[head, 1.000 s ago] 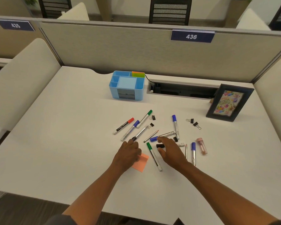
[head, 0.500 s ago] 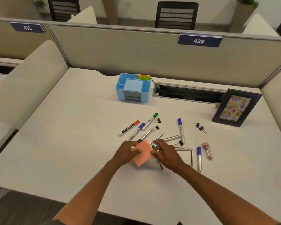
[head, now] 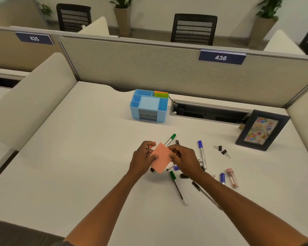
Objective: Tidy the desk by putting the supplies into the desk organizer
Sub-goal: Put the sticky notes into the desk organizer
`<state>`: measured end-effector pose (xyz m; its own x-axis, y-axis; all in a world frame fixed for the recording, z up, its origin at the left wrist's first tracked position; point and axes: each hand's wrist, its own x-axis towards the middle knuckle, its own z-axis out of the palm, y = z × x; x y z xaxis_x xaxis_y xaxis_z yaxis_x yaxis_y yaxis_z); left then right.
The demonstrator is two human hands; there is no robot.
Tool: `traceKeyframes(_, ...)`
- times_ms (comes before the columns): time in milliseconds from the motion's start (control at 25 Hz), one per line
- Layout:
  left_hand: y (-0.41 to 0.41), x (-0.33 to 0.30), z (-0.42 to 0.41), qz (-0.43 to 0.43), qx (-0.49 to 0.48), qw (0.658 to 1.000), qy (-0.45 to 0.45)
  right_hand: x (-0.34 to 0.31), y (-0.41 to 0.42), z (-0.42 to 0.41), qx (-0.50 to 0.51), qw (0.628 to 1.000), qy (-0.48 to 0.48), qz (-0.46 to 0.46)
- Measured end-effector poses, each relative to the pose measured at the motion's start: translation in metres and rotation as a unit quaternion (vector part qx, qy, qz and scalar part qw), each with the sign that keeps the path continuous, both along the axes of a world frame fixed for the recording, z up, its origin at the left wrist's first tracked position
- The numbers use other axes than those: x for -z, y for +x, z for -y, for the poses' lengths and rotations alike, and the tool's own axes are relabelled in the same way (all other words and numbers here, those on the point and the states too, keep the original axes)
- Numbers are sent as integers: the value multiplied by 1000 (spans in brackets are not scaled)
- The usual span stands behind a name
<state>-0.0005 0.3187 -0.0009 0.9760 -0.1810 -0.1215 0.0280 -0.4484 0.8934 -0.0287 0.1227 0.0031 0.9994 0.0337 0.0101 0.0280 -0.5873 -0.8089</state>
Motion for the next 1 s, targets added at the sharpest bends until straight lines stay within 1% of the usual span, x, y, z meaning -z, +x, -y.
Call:
traceKeyframes(120, 28, -10, 6, 24, -2, 999, 21, -11, 30, 3, 26, 999, -29, 8)
traceKeyframes(240, 63, -18, 9, 58, -5, 997, 55, -27, 66, 7, 48, 996, -59, 39)
traceKeyframes(360, 106, -21, 8, 95, 23, 985, 142, -42, 111, 16, 72, 989, -76, 104)
traceKeyframes(440, 134, -25, 7, 98, 46, 972, 207, -53, 145, 24, 83, 981, -99, 144)
traceKeyframes(520, 163, -27, 6, 99, 73, 961, 247, -65, 182, 33, 97, 973, -122, 170)
traceKeyframes(720, 211, -11, 7, 131, 148, 918, 345, -84, 260, 47, 98, 961, -184, 182)
traceKeyframes(800, 220, 0, 6, 147, 172, 903, 364, -82, 283, 47, 93, 959, -195, 184)
traceKeyframes(1000, 230, 23, 5, 170, 193, 885, 387, -65, 322, 43, 74, 958, -208, 183)
